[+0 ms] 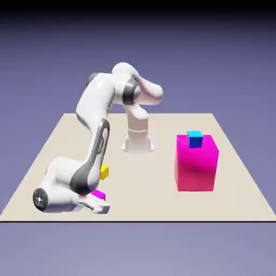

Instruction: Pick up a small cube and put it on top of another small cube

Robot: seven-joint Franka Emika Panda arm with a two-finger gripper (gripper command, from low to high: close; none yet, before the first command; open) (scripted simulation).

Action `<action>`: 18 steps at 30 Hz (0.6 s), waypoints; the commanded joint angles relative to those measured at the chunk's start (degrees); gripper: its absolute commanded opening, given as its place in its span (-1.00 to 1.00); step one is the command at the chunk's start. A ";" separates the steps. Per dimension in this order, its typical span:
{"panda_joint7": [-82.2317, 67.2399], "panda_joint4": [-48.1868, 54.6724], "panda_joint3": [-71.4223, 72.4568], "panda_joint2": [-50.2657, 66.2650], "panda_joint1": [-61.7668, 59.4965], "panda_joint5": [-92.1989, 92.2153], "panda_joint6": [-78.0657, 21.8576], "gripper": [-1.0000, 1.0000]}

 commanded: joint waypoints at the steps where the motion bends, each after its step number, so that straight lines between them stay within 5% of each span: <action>1: -1.86 -0.38 -2.08 -0.35 -0.43 0.10 -0.49 -1.00; 9: -13.43 -2.75 -15.16 -2.56 -3.11 1.35 -3.53 -1.00; 15: -14.34 -15.14 -14.98 -4.51 -0.35 1.90 6.30 -1.00; 16: -14.34 -15.14 -14.98 -4.51 -0.35 1.90 6.30 1.00; 18: -14.19 -13.07 -15.01 -4.18 -0.81 1.81 4.66 1.00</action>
